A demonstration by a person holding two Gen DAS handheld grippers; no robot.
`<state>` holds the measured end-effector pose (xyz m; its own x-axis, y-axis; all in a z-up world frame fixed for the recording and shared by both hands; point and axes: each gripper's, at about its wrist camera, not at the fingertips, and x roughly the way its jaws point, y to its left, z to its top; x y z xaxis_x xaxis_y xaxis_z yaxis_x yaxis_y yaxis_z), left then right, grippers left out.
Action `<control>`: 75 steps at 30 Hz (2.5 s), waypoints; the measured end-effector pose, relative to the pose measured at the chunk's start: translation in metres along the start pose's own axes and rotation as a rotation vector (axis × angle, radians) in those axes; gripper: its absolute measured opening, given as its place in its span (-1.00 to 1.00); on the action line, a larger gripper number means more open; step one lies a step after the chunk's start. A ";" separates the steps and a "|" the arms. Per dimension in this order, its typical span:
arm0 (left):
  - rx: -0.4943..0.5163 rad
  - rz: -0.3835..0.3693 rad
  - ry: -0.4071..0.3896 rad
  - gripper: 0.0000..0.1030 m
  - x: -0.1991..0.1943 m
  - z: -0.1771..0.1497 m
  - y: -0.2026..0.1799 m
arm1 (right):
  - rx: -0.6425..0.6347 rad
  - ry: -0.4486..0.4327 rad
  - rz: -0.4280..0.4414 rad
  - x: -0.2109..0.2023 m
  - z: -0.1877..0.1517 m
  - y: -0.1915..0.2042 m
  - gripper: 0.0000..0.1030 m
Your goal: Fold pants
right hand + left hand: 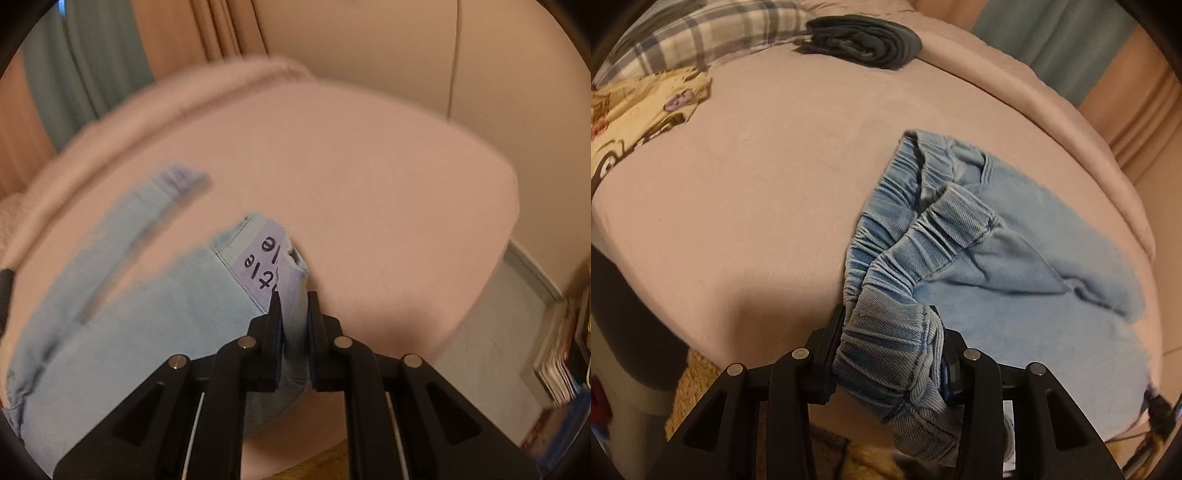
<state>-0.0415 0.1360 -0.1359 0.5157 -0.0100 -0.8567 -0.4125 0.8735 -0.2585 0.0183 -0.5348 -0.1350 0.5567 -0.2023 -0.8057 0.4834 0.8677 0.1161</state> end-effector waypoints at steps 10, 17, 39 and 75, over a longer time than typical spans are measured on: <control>-0.030 0.110 -0.076 0.33 -0.039 0.014 -0.001 | -0.107 -0.063 -0.123 -0.028 0.008 0.020 0.10; -0.026 -0.012 -0.137 0.34 -0.059 0.020 -0.013 | -0.138 -0.004 0.036 -0.017 0.001 0.033 0.11; 0.165 0.020 -0.042 0.34 -0.011 0.030 -0.092 | -0.140 0.192 0.331 0.018 0.071 0.236 0.76; -0.012 -0.349 0.043 0.44 -0.019 0.049 -0.100 | -0.117 -0.083 0.495 -0.101 -0.073 0.176 -0.93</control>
<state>0.0269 0.0729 -0.0720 0.5948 -0.3282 -0.7338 -0.2255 0.8081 -0.5442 -0.0023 -0.3281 -0.0754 0.7537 0.2146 -0.6212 0.0721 0.9125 0.4027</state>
